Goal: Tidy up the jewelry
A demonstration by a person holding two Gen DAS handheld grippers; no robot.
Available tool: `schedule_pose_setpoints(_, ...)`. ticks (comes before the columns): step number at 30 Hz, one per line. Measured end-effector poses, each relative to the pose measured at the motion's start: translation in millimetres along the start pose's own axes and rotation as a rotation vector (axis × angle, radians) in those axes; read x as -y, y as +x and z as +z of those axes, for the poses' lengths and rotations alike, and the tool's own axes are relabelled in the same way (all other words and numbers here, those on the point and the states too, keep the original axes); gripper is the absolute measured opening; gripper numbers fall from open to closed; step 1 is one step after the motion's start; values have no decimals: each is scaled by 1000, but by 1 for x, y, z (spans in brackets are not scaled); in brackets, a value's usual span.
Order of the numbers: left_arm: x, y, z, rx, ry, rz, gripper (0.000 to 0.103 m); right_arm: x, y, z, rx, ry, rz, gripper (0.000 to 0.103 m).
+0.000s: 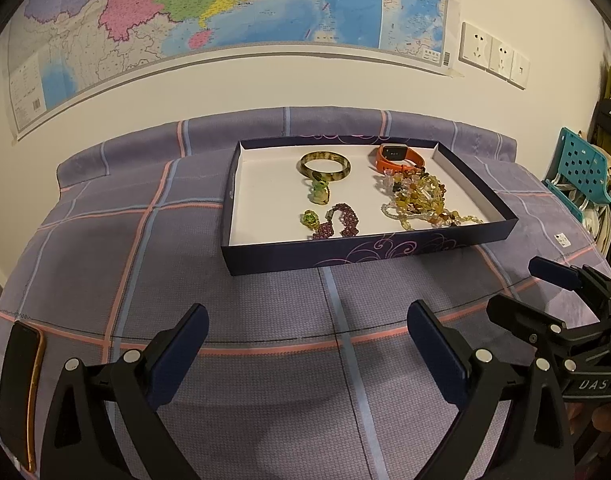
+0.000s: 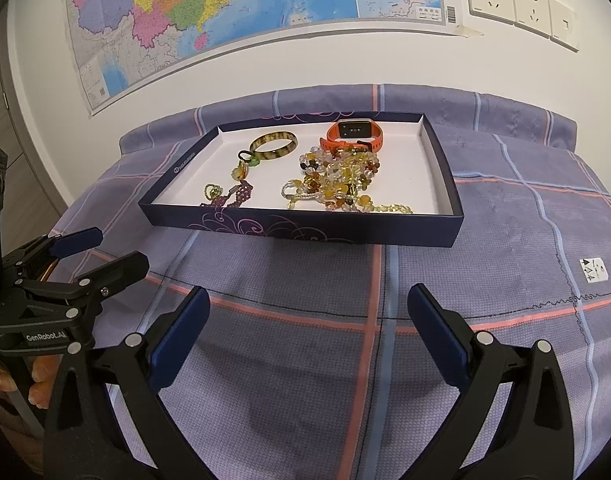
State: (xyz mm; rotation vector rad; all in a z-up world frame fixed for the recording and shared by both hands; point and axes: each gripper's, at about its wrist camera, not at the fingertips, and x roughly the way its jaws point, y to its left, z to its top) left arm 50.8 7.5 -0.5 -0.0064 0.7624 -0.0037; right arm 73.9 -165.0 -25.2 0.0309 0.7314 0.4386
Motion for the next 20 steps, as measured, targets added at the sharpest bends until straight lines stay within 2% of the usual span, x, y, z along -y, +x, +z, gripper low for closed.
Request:
schedule_pose_setpoints(10, 4, -5, -1, 47, 26, 9, 96, 0, -1, -1, 3, 1, 4, 98)
schedule_pose_setpoints(16, -3, 5, -3, -20, -22, -15, 96, 5, 0, -2, -8, -8, -8, 98)
schedule_pose_setpoints(20, -16, 9, -4, -43, -36, -13, 96, 28, -2, 3, -28, 3, -34, 98)
